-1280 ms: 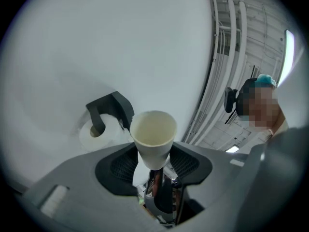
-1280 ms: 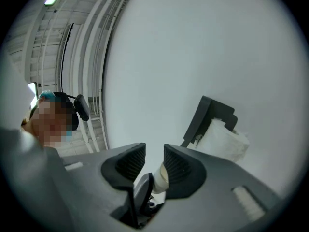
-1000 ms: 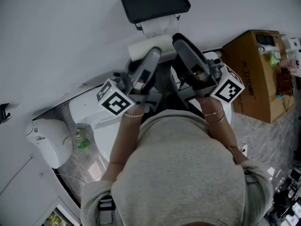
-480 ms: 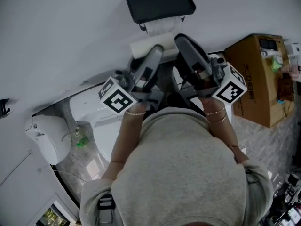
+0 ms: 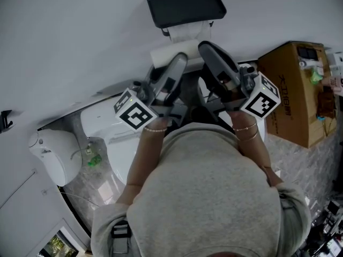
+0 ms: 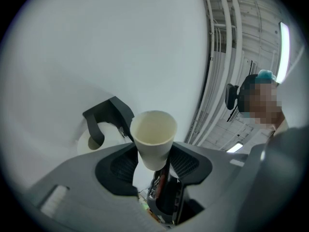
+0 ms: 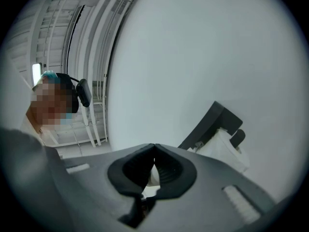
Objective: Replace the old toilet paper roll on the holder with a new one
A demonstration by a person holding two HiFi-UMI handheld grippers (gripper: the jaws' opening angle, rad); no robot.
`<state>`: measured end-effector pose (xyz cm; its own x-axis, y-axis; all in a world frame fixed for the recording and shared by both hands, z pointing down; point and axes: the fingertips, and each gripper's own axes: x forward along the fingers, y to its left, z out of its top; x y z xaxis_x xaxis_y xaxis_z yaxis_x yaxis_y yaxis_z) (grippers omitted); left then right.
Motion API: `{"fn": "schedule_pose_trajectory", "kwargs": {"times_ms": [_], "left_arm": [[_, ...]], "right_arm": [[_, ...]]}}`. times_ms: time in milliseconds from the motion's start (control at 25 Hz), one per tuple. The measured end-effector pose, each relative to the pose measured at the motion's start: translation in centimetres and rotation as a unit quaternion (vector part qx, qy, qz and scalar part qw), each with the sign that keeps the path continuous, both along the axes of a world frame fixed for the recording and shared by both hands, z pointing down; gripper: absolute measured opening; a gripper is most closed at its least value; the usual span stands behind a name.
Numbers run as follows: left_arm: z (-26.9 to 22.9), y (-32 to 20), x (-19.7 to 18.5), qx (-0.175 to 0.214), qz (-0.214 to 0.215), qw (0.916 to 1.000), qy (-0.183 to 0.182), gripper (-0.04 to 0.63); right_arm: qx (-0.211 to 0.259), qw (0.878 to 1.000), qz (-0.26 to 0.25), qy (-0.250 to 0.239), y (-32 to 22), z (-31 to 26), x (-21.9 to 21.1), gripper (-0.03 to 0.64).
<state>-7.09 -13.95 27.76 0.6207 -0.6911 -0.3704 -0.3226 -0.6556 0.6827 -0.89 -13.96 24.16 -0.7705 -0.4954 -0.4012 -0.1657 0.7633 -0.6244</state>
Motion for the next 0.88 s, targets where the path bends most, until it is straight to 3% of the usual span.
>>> {"fn": "schedule_pose_trajectory", "kwargs": {"times_ms": [880], "left_arm": [[0.9, 0.2, -0.5, -0.016, 0.000, 0.9997, 0.019, 0.209]], "right_arm": [[0.004, 1.000, -0.001, 0.018, 0.8, 1.6, 0.0, 0.003]]}}
